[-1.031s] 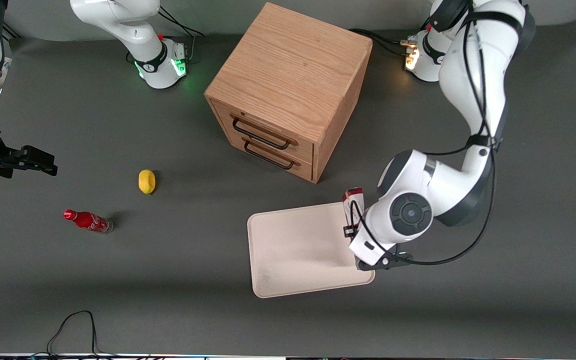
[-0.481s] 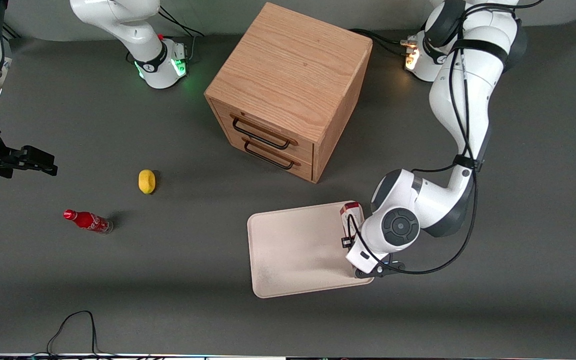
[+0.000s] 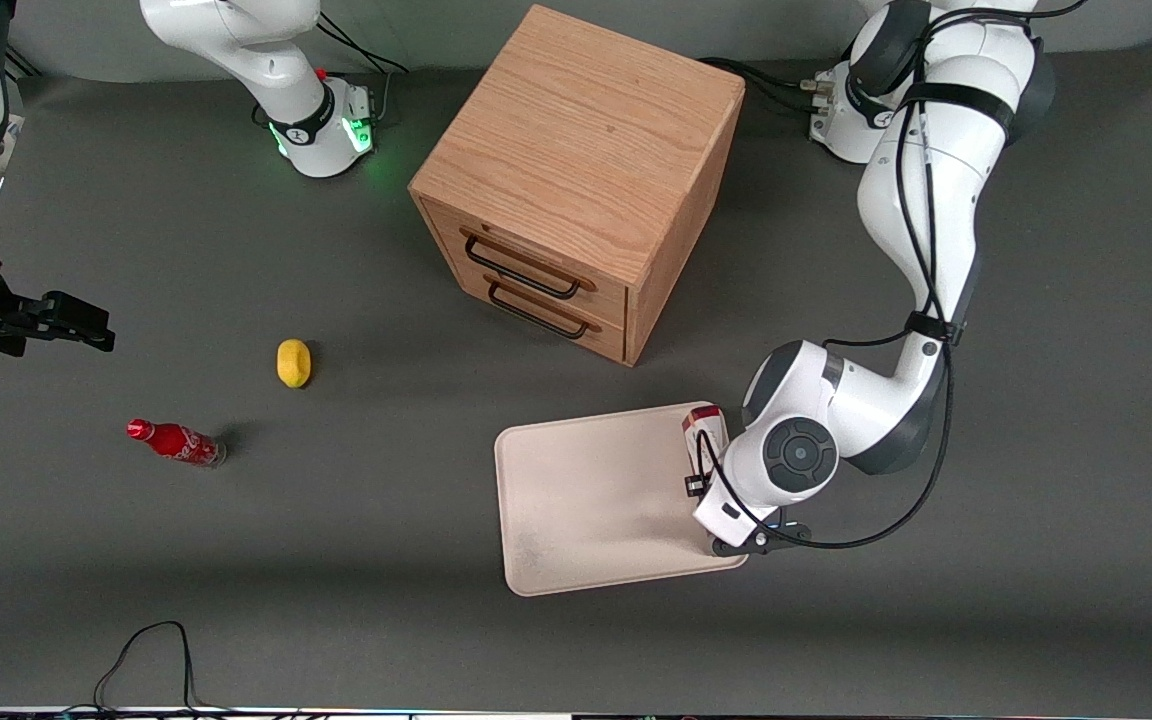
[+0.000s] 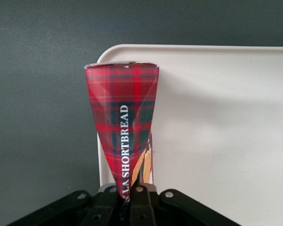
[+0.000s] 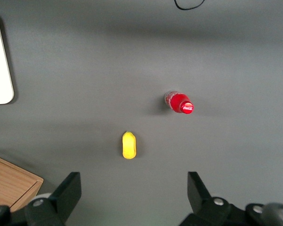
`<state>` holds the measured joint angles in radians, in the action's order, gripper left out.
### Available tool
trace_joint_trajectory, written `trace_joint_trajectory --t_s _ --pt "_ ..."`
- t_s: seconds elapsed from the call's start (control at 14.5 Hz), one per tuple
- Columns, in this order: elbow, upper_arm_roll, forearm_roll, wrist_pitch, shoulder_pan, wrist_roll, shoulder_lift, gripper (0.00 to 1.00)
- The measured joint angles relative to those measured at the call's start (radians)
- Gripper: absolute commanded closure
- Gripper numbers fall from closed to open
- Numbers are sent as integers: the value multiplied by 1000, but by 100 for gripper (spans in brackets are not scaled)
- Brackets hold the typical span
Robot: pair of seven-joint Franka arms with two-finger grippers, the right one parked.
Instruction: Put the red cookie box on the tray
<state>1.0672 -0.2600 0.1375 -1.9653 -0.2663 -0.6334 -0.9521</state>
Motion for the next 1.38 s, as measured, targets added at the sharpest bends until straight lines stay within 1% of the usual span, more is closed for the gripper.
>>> trace_joint_trajectory --t_s 0.62,0.76,0.83,0.96,1.1,1.24,1.38 --pt "-4 3 2 4 5 -14 7 0" --pt "-8 3 3 28 11 -25 24 0" --pt "-12 4 3 70 19 -28 44 0" --pt "-15 4 3 190 49 -12 113 0" --pt "28 3 3 260 87 29 209 0" --pt "158 3 0 269 140 115 345 0" --pt "309 4 -23 270 208 214 482 0"
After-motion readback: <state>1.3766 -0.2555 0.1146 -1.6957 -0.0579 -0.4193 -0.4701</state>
